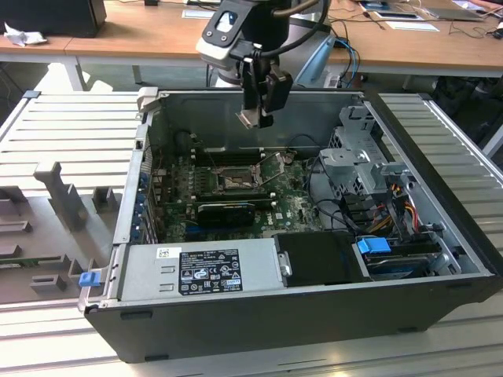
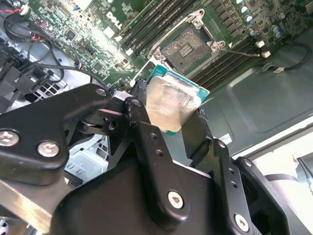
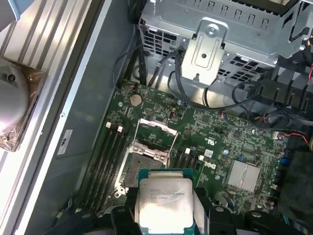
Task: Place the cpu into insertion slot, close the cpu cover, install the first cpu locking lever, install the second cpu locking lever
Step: 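Place the cpu into insertion slot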
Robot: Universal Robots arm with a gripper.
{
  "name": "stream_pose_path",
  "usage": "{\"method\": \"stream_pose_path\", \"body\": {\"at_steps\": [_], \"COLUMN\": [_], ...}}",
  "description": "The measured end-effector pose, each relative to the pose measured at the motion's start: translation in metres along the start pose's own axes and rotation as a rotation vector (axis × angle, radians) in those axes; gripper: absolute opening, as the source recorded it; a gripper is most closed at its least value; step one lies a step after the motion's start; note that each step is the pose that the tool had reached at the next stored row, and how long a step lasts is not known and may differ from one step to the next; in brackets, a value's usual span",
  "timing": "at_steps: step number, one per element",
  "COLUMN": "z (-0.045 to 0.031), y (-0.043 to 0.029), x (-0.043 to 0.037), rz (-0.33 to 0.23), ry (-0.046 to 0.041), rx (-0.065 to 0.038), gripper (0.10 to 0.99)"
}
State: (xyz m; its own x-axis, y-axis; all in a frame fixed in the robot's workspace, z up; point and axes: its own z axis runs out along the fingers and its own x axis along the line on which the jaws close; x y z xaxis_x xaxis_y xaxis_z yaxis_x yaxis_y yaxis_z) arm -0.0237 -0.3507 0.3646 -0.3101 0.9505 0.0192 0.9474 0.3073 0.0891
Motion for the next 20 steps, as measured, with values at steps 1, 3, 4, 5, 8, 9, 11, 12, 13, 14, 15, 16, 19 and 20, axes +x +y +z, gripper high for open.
{"method": "stream_pose_path", "body": {"at_steps": [1, 3, 4, 5, 8, 9, 11, 12, 13, 14, 15, 16, 19, 20], "z": [0.0, 0.0001, 0.0001, 0.0001, 0.0002, 0.0002, 0.0004, 0.0005, 0.0006, 0.0007, 0.0009, 0.001, 0.0016, 0.0018], "y": [0.0, 0.0, 0.0, 0.0, 0.0, -0.0001, 0.0, -0.0001, -0.0001, -0.0001, -0.0001, -0.0001, -0.0018, -0.0023], "x": [0.0, 0.0, 0.0, 0.0, 0.0, 0.0, 0.0, 0.0, 0.0, 0.0, 0.0, 0.0, 0.0005, 0.0007], "rz": [0.017, 0.037, 0.044, 0.051, 0.076, 0.083, 0.101, 0.117, 0.128, 0.144, 0.16, 0.169, 0.198, 0.203], "ry": [-0.0015, -0.0033, -0.0039, -0.0046, -0.0067, -0.0074, -0.0091, -0.0104, -0.0115, -0.0129, -0.0144, -0.0152, -0.0179, -0.0183], "rx": [0.0, -0.001, -0.001, -0.001, -0.002, -0.002, -0.002, -0.002, -0.002, -0.003, -0.003, -0.003, -0.004, -0.004], "gripper": [0.529, 0.529, 0.529, 0.529, 0.529, 0.529, 0.529, 0.529, 0.529, 0.529, 0.529, 0.529, 0.529, 0.529]}}
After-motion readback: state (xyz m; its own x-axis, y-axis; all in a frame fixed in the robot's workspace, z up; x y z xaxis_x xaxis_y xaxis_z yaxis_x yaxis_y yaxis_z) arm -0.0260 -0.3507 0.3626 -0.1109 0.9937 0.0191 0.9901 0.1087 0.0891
